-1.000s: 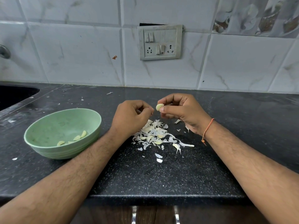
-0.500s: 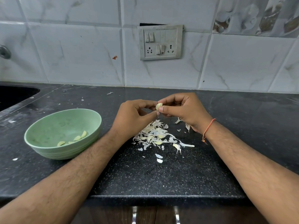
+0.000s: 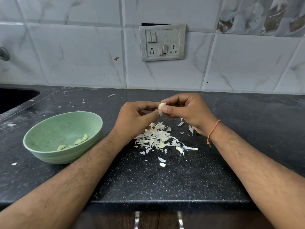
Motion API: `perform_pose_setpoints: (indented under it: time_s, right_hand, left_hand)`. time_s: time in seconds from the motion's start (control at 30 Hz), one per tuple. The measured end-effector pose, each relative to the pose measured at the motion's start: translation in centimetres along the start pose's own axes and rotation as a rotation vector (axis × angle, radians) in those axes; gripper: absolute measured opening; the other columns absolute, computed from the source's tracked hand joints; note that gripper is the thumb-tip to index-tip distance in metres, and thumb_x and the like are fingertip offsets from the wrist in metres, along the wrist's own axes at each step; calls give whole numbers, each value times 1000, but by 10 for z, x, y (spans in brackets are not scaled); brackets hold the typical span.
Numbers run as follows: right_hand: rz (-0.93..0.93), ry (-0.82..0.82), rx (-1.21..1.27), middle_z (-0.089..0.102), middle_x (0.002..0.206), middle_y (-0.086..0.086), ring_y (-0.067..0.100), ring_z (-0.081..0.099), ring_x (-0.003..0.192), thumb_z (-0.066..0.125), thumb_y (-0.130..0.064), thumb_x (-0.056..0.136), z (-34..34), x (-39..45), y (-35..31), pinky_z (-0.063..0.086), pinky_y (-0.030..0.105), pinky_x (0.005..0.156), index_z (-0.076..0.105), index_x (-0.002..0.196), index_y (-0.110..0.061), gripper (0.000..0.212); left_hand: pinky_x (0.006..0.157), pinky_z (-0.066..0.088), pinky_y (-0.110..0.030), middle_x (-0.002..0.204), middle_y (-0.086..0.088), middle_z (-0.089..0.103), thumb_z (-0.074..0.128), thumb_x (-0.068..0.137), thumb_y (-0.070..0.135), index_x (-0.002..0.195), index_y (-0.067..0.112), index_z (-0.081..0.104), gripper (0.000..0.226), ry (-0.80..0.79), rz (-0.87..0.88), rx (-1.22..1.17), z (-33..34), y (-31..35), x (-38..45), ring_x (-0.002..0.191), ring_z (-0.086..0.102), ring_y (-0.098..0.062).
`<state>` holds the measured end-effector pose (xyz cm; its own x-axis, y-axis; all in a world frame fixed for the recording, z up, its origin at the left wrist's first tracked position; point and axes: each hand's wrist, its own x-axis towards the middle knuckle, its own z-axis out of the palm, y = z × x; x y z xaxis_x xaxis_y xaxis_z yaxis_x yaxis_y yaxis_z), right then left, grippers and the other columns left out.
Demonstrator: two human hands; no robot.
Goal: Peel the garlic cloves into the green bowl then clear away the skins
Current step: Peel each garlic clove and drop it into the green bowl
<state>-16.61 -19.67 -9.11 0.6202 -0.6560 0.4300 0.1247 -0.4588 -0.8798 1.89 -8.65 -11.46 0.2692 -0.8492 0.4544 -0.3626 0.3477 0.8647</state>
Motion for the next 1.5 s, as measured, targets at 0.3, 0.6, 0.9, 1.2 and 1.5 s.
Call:
perform_pose_setpoints:
  time_s: [0.3,0.6,0.9,1.2,1.5]
  right_hand:
    - [66,13,110,79,108,23,29,73,93,79,0,89,3,0,0,64,43,92,79,107,-6,19]
    - [133,60,219,79,95,16,23,76,81,79,-1,87,3,-2,-2,65,32,77,77,111,-6,25]
    - [165,130,205,78,100,23,23,73,76,84,-13,83,1,-3,-4,64,36,76,78,107,0,28]
    - [252,32,262,77,94,16,21,73,76,76,-17,90,1,-6,-3,65,28,70,76,112,1,28]
    - [261,5,328,74,92,13,20,71,74,72,-19,93,2,-6,-3,65,28,68,76,109,-3,24]
  left_hand:
    - [65,59,-39,89,-6,81,90,85,22,101,16,81,19,69,-77,-144,2,4,-1,76,72,-34]
    - [65,60,-38,92,-13,79,80,95,24,104,11,79,16,46,-107,-174,3,6,-1,75,76,-25]
    - [61,58,-32,101,-6,81,78,97,21,109,9,78,16,76,-163,-264,3,6,0,73,71,-20]
    - [57,58,-23,98,-7,82,73,100,12,118,5,77,19,12,-135,-252,2,0,1,69,69,-14]
    - [58,59,-24,95,-11,80,76,98,15,111,9,78,15,45,-110,-239,1,-2,2,66,66,-14]
